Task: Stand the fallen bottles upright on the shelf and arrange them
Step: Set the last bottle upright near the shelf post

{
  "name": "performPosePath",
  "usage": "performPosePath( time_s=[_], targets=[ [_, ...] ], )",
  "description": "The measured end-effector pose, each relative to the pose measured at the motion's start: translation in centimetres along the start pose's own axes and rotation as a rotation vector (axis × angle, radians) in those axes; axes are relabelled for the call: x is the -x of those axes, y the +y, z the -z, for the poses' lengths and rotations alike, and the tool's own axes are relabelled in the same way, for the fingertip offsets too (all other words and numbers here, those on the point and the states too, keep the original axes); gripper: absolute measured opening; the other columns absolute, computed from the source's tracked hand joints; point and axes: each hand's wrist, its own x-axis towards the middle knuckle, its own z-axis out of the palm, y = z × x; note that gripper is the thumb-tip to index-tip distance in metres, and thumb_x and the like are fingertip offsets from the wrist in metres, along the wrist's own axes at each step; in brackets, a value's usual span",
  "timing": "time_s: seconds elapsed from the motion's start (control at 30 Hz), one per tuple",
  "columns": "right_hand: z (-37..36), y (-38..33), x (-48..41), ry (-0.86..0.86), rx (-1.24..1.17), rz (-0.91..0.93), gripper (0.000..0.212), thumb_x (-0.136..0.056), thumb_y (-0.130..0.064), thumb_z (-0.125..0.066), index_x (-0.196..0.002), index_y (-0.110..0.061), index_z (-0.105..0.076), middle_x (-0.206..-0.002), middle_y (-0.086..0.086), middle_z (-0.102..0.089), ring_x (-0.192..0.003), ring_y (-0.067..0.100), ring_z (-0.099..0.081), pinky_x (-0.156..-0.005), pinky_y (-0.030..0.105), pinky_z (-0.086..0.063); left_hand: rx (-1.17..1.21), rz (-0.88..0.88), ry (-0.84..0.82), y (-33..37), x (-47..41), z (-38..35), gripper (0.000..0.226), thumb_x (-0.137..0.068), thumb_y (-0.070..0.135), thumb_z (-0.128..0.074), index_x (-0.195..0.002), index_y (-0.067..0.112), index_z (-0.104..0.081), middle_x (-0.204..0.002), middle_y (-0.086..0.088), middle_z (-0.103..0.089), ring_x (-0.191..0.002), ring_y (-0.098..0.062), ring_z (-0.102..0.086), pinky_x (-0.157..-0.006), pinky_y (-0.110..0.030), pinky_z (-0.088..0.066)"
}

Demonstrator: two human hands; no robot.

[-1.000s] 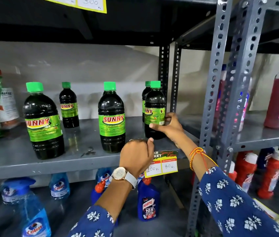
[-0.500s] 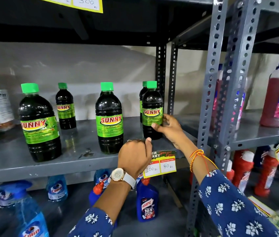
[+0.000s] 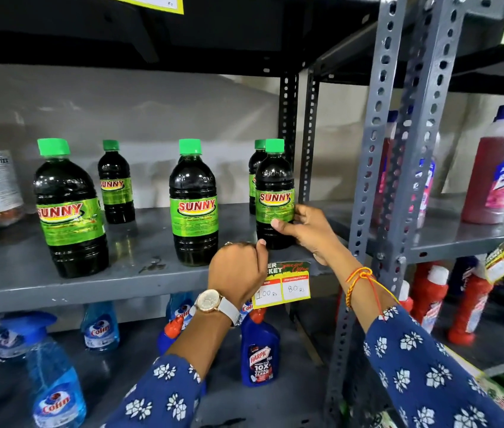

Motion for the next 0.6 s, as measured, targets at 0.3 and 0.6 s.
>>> performPosePath(
  time_s=[0.3, 0.6],
  targets=[
    [1.0, -0.4, 1.9, -0.038, 0.037, 0.021, 0.026, -0.076, -0.012, -0.073, -0.094, -0.026, -0.061, -0.11, 0.008, -0.067, -0.109, 0.023, -0.061, -0.102, 0.044, -0.044, -0.096, 0.002, -0.037, 0.2, 0.1, 0.0, 0.046, -0.095, 0.028, -0.03, -0.055, 0.011, -0.046, -0.057, -0.011, -0.06, -0.047, -0.024, -0.039, -0.046, -0.03, -0.019],
    [1.1, -0.5, 2.6, -0.05, 0.068, 0.086, 0.023, -0.078, -0.017, -0.072, -0.089, -0.033, -0.059, -0.099, -0.01, -0.065, -0.102, 0.014, -0.06, -0.099, 0.037, -0.045, -0.081, 0.003, 0.003, 0.3, 0.2, 0.0, 0.046, -0.095, 0.026, -0.032, -0.054, 0.01, -0.045, -0.055, -0.012, -0.059, -0.045, -0.024, -0.037, -0.045, -0.03, -0.018]
  ],
)
